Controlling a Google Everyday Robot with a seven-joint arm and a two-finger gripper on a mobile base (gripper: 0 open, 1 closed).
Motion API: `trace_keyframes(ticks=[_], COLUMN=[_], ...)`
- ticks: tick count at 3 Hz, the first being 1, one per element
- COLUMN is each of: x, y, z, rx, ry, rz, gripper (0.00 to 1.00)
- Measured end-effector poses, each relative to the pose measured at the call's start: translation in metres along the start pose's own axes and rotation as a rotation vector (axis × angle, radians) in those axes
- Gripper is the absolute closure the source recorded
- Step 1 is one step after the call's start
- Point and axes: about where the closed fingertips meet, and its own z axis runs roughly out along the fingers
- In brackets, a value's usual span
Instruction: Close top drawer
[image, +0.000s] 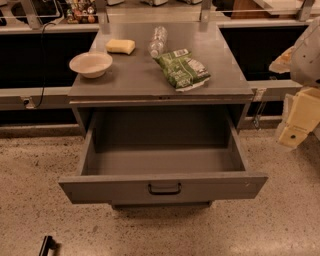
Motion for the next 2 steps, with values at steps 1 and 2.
trace_keyframes(ticks=[1, 2], x=[0.006, 0.0075], y=[0.0048, -0.0031], z=[0.0182, 0.0279], rx=[0.025, 0.068], ry=[-0.031, -0.044], rz=[-0.02, -0.021], gripper=[0.0, 0.0])
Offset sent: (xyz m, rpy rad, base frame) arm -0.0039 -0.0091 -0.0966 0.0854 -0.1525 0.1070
